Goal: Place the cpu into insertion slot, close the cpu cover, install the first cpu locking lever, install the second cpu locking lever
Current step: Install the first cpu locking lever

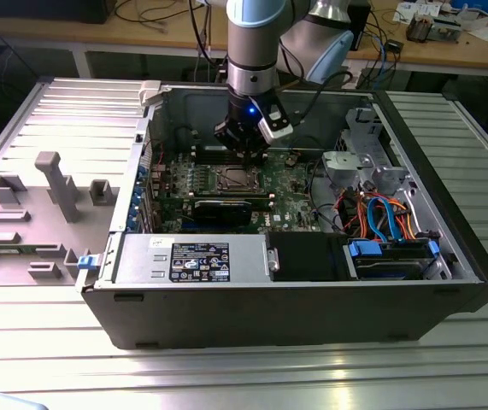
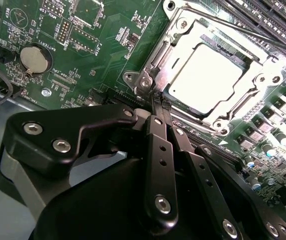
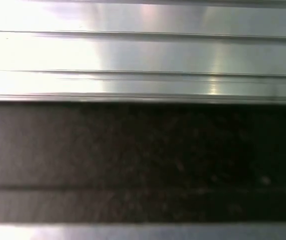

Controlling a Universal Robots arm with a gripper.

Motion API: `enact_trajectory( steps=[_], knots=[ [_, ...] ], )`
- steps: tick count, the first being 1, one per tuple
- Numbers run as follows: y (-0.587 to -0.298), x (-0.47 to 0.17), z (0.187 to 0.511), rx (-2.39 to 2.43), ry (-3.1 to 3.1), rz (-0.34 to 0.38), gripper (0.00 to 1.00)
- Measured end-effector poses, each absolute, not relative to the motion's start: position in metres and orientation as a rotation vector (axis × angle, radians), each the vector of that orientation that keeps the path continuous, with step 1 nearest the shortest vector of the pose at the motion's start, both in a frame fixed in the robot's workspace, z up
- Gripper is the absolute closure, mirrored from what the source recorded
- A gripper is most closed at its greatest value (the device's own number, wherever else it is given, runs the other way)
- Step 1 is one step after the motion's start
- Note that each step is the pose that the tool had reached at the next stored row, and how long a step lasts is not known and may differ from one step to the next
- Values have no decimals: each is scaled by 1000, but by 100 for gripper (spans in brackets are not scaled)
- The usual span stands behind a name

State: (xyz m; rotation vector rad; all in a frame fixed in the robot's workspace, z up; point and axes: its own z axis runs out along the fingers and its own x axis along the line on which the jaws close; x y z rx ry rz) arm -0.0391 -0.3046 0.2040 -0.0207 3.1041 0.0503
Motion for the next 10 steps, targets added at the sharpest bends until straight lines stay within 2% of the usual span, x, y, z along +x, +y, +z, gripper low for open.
enact_trajectory(
  steps=[10],
  knots=[
    [-309,-39,206,-20,3104,62,89]
  ],
)
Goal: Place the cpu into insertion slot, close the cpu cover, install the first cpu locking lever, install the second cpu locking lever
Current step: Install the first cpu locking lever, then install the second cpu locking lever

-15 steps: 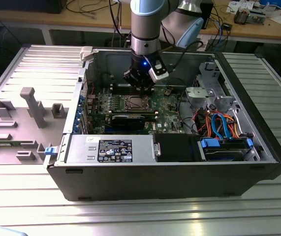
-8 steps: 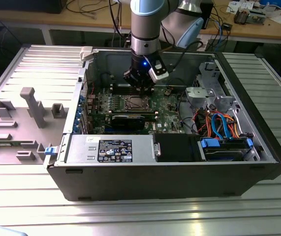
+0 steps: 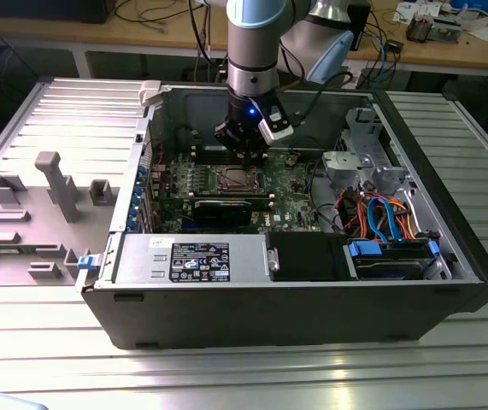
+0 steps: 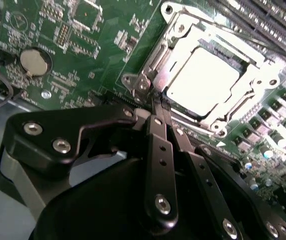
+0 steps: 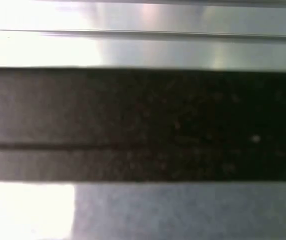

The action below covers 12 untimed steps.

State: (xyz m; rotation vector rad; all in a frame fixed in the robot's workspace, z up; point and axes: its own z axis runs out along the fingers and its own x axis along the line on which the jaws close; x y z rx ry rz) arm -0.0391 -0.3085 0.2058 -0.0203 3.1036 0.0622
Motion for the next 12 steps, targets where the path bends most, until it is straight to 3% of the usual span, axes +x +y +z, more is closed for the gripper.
enact_trajectory(
  steps=[12],
  knots=[
    [-310,-39,206,-21,3104,62,89]
  ],
)
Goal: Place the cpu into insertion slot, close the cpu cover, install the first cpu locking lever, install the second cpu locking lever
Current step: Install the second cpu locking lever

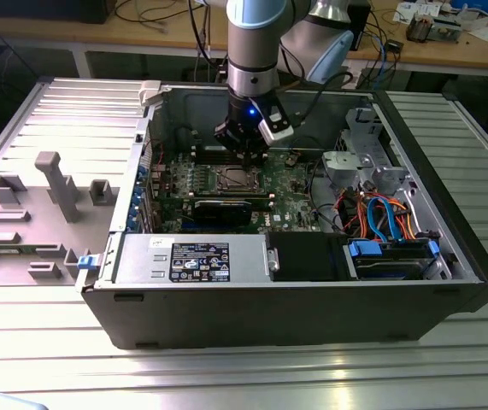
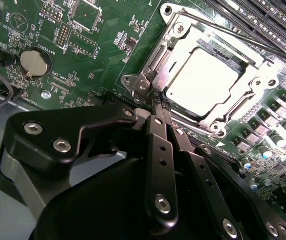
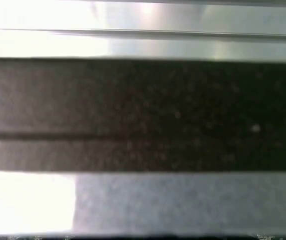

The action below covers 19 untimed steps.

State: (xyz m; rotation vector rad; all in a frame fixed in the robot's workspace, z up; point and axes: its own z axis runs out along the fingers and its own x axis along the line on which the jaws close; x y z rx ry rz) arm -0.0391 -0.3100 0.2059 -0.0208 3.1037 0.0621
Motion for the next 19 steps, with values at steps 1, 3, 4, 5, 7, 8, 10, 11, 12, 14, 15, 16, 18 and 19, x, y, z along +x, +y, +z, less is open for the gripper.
enact_trajectory(
  steps=[1,3,4,5,7,8,10,11,12,14,15,16,18,19],
  knots=[
    [-310,-39,206,-21,3104,62,89],
    [-312,-39,206,-20,3104,62,89],
    [-313,-39,206,-20,3104,62,89],
    [-313,-39,206,-20,3104,62,89],
    [-316,-39,206,-20,3104,62,89],
    [-318,-39,206,-21,3104,62,89],
    [-320,-39,206,-21,3104,62,89],
    [-322,-39,206,-21,3104,62,89],
    [-323,-39,206,-21,3104,62,89],
    [-326,-39,206,-20,3104,62,89],
    [-327,-39,206,-20,3104,62,89],
    [-328,-39,206,-20,3104,62,89],
    [-328,-39,206,-20,3104,62,89],
    [-328,-39,209,-20,3104,62,89]
  ],
)
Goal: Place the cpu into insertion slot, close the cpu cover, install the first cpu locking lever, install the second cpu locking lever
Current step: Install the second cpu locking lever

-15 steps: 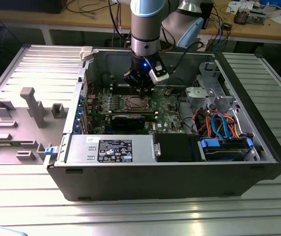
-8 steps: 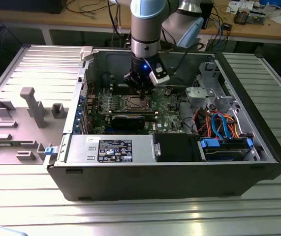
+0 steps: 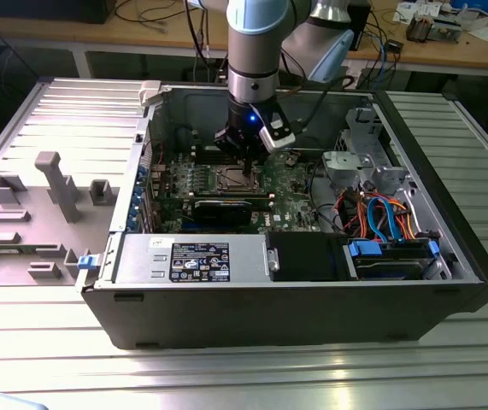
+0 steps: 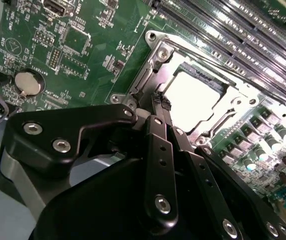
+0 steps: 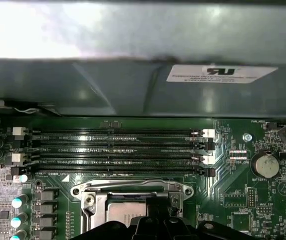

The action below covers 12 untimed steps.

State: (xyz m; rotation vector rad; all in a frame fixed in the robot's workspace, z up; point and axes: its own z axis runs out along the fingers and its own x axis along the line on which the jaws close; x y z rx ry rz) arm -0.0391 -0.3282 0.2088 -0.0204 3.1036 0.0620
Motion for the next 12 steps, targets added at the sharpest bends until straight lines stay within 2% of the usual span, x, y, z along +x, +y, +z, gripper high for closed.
enact_trajectory(
  steps=[12],
  knots=[
    [-330,-39,221,-21,3104,57,89]
  ],
)
